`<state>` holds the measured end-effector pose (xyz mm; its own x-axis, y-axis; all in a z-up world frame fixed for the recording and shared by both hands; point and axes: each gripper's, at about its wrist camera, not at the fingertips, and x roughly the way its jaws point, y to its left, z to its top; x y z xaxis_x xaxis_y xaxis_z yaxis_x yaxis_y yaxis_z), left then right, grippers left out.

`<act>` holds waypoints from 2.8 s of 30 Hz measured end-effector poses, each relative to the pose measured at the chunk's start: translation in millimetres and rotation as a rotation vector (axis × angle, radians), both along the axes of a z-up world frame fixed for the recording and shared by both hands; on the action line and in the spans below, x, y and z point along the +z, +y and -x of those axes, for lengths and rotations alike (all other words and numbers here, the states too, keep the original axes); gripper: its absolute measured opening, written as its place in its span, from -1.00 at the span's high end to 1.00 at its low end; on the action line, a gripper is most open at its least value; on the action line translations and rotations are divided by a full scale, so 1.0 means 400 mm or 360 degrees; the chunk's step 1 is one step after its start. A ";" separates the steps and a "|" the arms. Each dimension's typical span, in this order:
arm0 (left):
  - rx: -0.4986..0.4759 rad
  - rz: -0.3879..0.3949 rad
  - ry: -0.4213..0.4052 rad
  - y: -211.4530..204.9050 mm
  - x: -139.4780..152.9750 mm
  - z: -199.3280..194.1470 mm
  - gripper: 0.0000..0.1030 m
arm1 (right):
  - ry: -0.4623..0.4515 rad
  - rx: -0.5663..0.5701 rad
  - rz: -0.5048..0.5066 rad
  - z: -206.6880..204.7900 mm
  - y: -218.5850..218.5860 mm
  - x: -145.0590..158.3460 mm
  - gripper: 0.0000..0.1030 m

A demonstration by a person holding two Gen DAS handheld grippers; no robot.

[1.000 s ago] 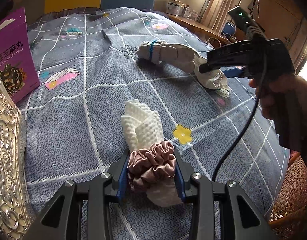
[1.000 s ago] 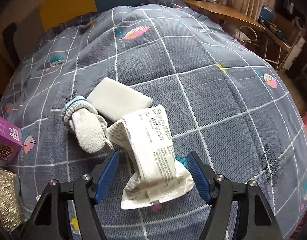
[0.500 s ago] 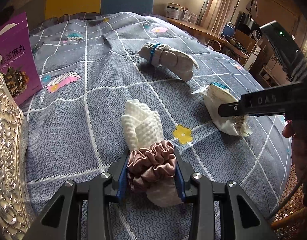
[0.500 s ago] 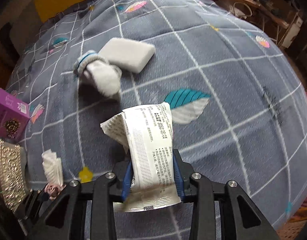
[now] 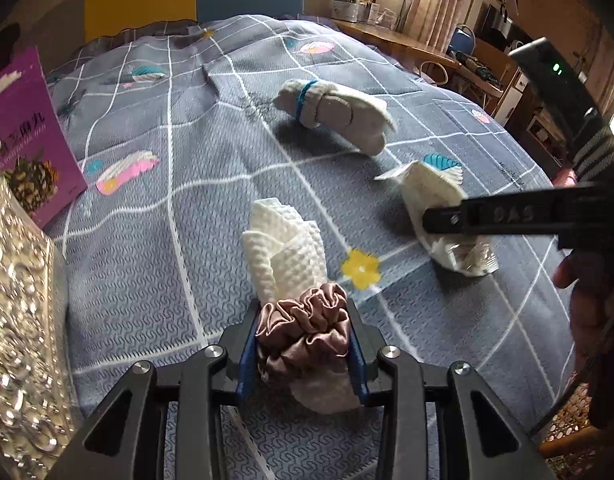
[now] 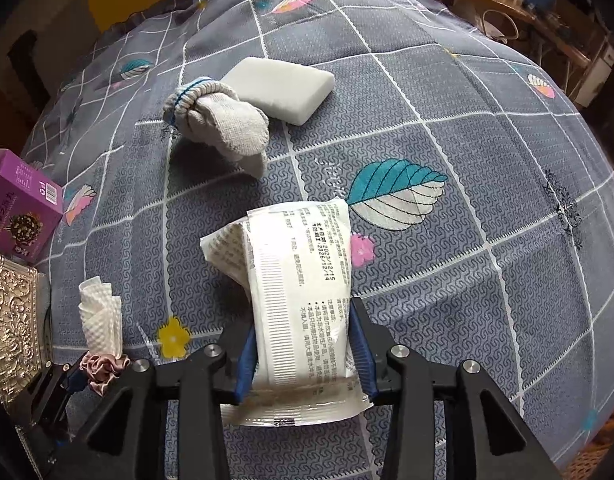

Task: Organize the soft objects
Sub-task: 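Carry the waffle cloth bundle over the gold tray with the left tool, then open the left tool to drop the waffle cloth into the gold tray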

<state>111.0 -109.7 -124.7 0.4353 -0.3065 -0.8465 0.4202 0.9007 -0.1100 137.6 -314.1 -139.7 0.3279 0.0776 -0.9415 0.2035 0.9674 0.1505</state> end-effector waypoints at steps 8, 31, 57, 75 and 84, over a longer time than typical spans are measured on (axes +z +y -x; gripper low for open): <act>0.0035 0.0112 -0.0109 0.008 0.206 -0.104 0.29 | 0.0009 0.0049 0.0015 -0.012 0.021 -0.008 0.16; 0.1014 0.0051 -0.0328 0.847 0.336 -0.163 0.29 | -0.0010 0.0173 0.0167 -0.020 0.096 -0.034 0.07; 0.1540 0.0052 -0.0039 1.177 0.066 0.264 -0.01 | -0.0039 0.0243 0.0317 0.010 0.201 -0.039 0.05; 0.1294 -0.0150 -0.0437 0.967 0.220 0.298 -0.01 | -0.0047 0.0263 0.0337 0.011 0.213 -0.053 0.05; 0.1127 -0.0154 -0.0440 0.868 0.216 0.300 -0.01 | -0.0050 0.0266 0.0340 0.010 0.209 -0.045 0.05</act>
